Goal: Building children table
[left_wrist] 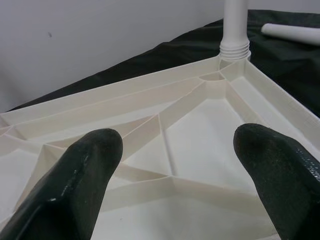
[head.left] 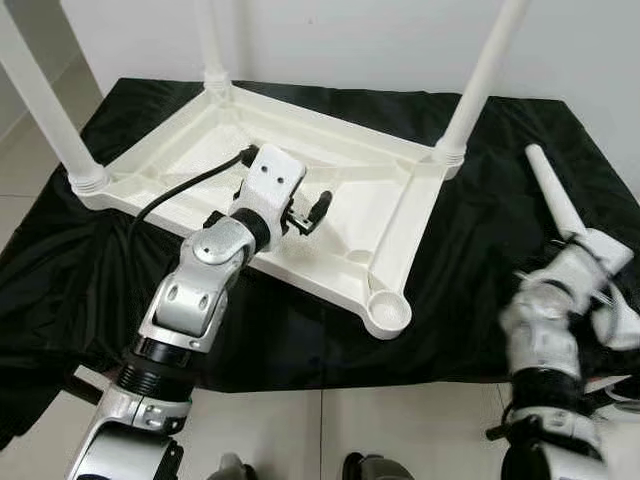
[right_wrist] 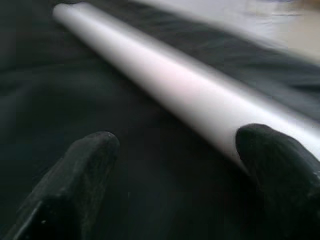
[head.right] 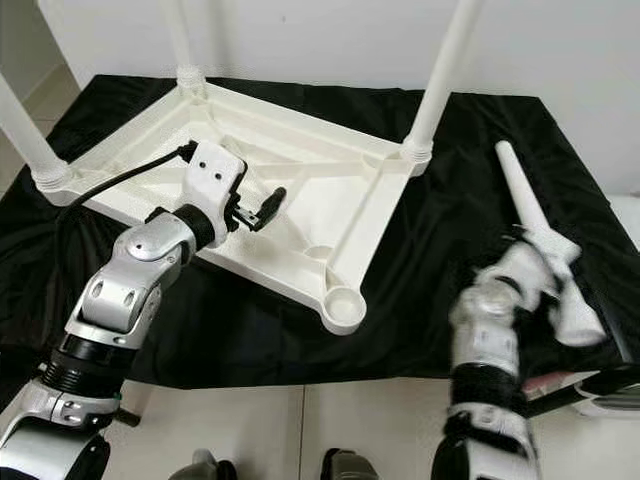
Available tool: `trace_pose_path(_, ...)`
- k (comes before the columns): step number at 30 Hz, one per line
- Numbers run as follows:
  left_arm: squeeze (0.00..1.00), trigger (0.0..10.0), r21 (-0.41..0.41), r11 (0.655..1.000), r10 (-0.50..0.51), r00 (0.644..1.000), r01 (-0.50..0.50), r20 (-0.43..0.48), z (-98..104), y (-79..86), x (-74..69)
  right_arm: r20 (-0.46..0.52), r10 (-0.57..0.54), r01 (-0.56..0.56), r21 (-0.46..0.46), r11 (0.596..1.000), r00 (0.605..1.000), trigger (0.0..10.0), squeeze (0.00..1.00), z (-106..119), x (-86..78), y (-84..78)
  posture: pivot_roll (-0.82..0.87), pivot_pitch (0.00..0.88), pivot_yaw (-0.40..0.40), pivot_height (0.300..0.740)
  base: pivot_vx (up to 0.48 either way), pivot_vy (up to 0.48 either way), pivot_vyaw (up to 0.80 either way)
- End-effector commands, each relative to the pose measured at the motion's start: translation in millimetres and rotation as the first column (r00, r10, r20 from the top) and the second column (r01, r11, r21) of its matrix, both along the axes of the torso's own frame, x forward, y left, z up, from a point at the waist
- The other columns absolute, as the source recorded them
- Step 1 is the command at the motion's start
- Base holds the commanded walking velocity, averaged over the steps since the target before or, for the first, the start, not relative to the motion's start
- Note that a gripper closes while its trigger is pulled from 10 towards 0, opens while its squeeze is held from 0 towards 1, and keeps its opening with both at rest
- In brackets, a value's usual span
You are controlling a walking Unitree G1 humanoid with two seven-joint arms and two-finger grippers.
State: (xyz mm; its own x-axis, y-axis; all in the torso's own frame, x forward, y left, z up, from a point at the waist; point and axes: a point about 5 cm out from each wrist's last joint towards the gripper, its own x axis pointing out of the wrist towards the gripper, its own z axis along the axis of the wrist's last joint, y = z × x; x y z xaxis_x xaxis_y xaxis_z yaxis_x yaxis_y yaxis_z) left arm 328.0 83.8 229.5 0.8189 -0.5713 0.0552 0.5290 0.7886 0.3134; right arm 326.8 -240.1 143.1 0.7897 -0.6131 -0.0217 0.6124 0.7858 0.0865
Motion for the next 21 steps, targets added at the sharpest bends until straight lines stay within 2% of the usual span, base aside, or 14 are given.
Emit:
trace_pose_path(1, 0.0, 10.0, -0.006, 1.0, -0.006, 1.0, 0.006, 0.012, 4.3, -3.6, 0.3, 0.237, 0.364, -0.368, -0.026, 0.929, 0.901, 10.0, 0.0, 25.5, 0.5, 49.6, -0.06, 0.134, 0.022, 0.74, 0.0, 0.0, 0.0)
trace_pose_path(2, 0.0, 10.0, -0.006, 1.0, -0.006, 1.0, 0.006, 0.012, 4.3, -3.6, 0.3, 0.237, 0.364, -0.368, -0.026, 0.929, 0.901, 10.0, 0.0, 25.5, 0.5, 49.6, -0.06, 0.134, 0.022, 0.74, 0.0, 0.0, 0.0)
trace_pose_path(3, 0.0, 10.0, -0.009, 1.0, -0.007, 1.0, 0.008, 0.012, 4.7, -4.4, 0.5, 0.315, 0.46, -0.471, -0.046, 0.881, 0.83, 10.0, 0.0, 34.4, -2.3, 64.0, -0.06, 0.134, 0.022, 0.74, 0.0, 0.0, 0.0)
trace_pose_path(4, 0.0, 10.0, -0.009, 1.0, -0.007, 1.0, 0.008, 0.012, 4.7, -4.4, 0.5, 0.315, 0.46, -0.471, -0.046, 0.881, 0.83, 10.0, 0.0, 34.4, -2.3, 64.0, -0.06, 0.134, 0.022, 0.74, 0.0, 0.0, 0.0)
trace_pose_path(5, 0.0, 10.0, -0.014, 1.0, -0.012, 1.0, 0.012, 0.011, 4.7, -6.2, 0.5, 0.388, 0.513, -0.527, -0.077, 0.846, 0.766, 10.0, 0.0, 44.7, -6.3, 71.6, -0.06, 0.132, 0.022, 0.74, 0.0, 0.0, 0.0)
trace_pose_path(6, 0.0, 10.0, -0.014, 1.0, -0.012, 1.0, 0.012, 0.011, 4.7, -6.2, 0.5, 0.388, 0.513, -0.527, -0.077, 0.846, 0.766, 10.0, 0.0, 44.7, -6.3, 71.6, -0.06, 0.132, 0.022, 0.74, 0.0, 0.0, 0.0)
trace_pose_path(7, 0.0, 10.0, -0.021, 1.0, -0.022, 1.0, 0.022, 0.008, 3.9, -10.6, 0.8, 0.486, 0.52, -0.54, -0.113, 0.834, 0.702, 10.0, 0.0, 66.3, -7.0, 66.7, -0.07, 0.131, 0.023, 0.74, 0.0, 0.0, 0.0)
trace_pose_path(9, 0.0, 10.0, -0.022, 0.999, -0.025, 1.0, 0.026, 0.009, 3.8, -12.4, 0.9, 0.505, 0.499, -0.509, -0.132, 0.851, 0.704, 10.0, 0.0, 74.2, -5.6, 59.7, -0.07, 0.131, 0.023, 0.74, 0.0, 0.0, 0.0)
trace_pose_path(10, 0.0, 10.0, -0.028, 0.999, -0.032, 0.999, 0.033, 0.009, 4.2, -14.9, 0.5, 0.494, 0.437, -0.431, -0.134, 0.892, 0.751, 10.0, 0.0, 78.6, -1.0, 45.7, -0.07, 0.131, 0.022, 0.74, 0.0, 0.0, 0.0)
trace_pose_path(11, 0.0, 10.0, -0.028, 0.999, -0.032, 0.999, 0.033, 0.009, 4.2, -14.9, 0.5, 0.494, 0.437, -0.431, -0.134, 0.892, 0.751, 10.0, 0.0, 78.6, -1.0, 45.7, -0.07, 0.131, 0.022, 0.74, 0.0, 0.0, 0.0)
trace_pose_path(12, 0.0, 10.0, -0.03, 0.999, -0.038, 0.999, 0.038, 0.011, 4.9, -17.2, 0.0, 0.464, 0.353, -0.327, -0.139, 0.935, 0.812, 10.0, 0.0, 80.9, 2.8, 28.5, -0.07, 0.13, 0.02, 0.74, 0.0, 0.0, 0.0)
trace_pose_path(13, 0.0, 10.0, -0.03, 0.999, -0.038, 0.999, 0.038, 0.011, 4.9, -17.2, 0.0, 0.464, 0.353, -0.327, -0.139, 0.935, 0.812, 10.0, 0.0, 80.9, 2.8, 28.5, -0.07, 0.13, 0.02, 0.74, 0.0, 0.0, 0.0)
trace_pose_path(16, 0.0, 10.0, -0.035, 0.998, -0.043, 0.999, 0.044, 0.015, 6.2, -20.2, 0.0, 0.373, 0.153, -0.104, -0.148, 0.983, 0.915, 10.0, 0.0, 77.9, 7.2, -6.4, -0.07, 0.131, 0.015, 0.74, 0.0, 0.0, 0.0)
trace_pose_path(21, 0.0, 10.0, -0.037, 0.999, -0.038, 0.999, 0.039, 0.017, 7.2, -19.9, 1.0, 0.284, 0.049, -0.014, -0.124, 0.992, 0.958, 10.0, 0.0, 64.3, 6.0, -21.7, -0.07, 0.131, 0.011, 0.74, 0.0, 0.0, 0.0)
